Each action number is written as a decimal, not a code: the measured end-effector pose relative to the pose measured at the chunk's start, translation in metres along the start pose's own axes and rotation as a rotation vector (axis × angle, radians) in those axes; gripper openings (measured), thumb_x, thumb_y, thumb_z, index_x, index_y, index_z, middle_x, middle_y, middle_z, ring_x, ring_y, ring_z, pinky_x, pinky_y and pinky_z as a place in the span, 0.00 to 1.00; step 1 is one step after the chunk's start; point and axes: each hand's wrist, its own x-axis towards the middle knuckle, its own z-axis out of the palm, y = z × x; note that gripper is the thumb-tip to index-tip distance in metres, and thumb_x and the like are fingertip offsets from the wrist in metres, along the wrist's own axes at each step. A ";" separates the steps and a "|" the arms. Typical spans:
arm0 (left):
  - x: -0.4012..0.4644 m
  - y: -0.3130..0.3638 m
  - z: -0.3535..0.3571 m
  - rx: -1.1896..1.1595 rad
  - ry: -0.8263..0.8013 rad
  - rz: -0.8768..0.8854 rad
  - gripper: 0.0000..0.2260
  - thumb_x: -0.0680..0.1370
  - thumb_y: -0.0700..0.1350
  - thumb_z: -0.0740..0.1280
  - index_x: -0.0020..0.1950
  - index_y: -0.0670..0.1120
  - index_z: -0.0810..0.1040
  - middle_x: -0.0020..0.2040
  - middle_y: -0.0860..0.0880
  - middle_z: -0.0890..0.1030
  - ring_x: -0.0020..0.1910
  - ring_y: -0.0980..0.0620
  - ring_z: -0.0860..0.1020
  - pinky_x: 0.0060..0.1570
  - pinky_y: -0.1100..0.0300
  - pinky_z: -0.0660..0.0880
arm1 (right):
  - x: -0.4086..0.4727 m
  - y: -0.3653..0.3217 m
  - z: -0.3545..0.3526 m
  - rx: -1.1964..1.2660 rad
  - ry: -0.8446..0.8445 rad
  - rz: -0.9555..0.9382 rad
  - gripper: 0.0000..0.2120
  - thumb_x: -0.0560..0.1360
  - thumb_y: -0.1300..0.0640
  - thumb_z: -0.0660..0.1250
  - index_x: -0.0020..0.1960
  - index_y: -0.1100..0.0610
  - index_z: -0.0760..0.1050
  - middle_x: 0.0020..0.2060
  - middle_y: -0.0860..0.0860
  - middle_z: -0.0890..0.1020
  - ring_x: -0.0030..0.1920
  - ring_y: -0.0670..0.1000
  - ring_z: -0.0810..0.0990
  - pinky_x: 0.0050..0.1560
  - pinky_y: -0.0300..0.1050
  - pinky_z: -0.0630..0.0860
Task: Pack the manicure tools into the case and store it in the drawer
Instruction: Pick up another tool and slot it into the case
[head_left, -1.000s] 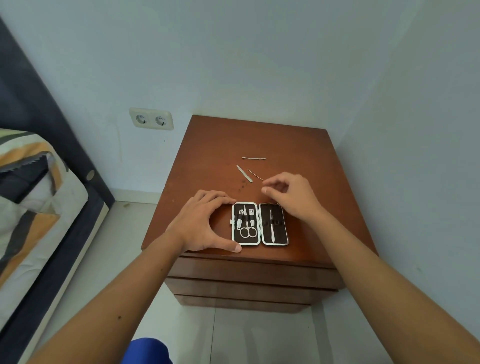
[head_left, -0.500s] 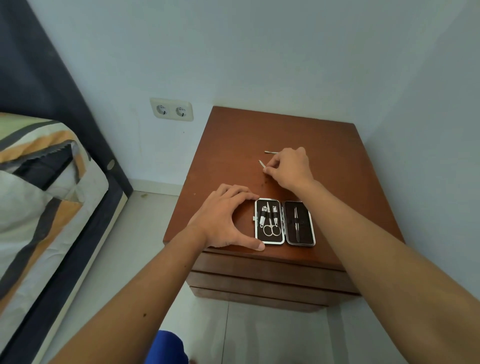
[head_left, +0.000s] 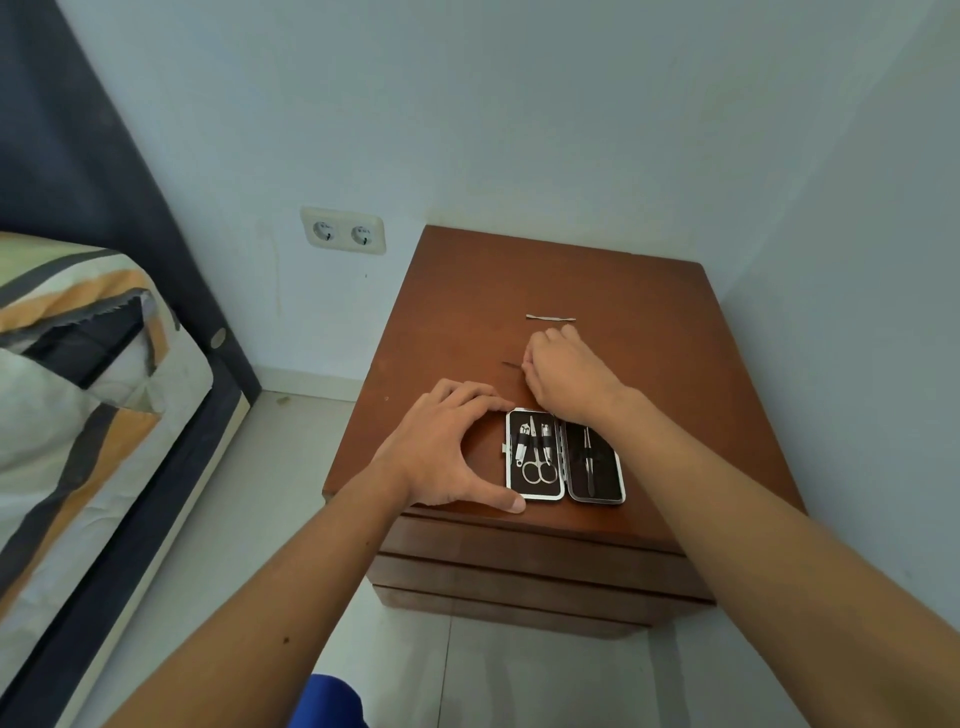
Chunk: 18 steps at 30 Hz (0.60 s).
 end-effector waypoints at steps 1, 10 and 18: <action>0.000 0.000 0.000 0.000 0.002 0.002 0.51 0.59 0.79 0.75 0.78 0.60 0.68 0.75 0.63 0.67 0.73 0.60 0.60 0.75 0.54 0.62 | -0.002 0.001 0.000 0.054 -0.008 -0.005 0.09 0.85 0.56 0.58 0.59 0.59 0.74 0.55 0.57 0.79 0.59 0.59 0.74 0.60 0.55 0.73; 0.000 0.000 -0.001 -0.022 -0.004 -0.001 0.51 0.59 0.79 0.75 0.78 0.61 0.68 0.75 0.63 0.67 0.74 0.60 0.60 0.75 0.53 0.62 | -0.028 0.028 -0.011 0.662 0.150 0.020 0.21 0.83 0.63 0.63 0.72 0.46 0.76 0.41 0.44 0.79 0.39 0.44 0.75 0.46 0.38 0.74; 0.001 -0.001 0.000 -0.018 -0.011 -0.014 0.51 0.59 0.79 0.75 0.78 0.61 0.67 0.75 0.64 0.66 0.73 0.60 0.60 0.74 0.53 0.63 | -0.058 0.049 0.000 0.879 0.086 0.077 0.13 0.80 0.59 0.71 0.62 0.47 0.78 0.39 0.48 0.85 0.38 0.46 0.78 0.47 0.46 0.76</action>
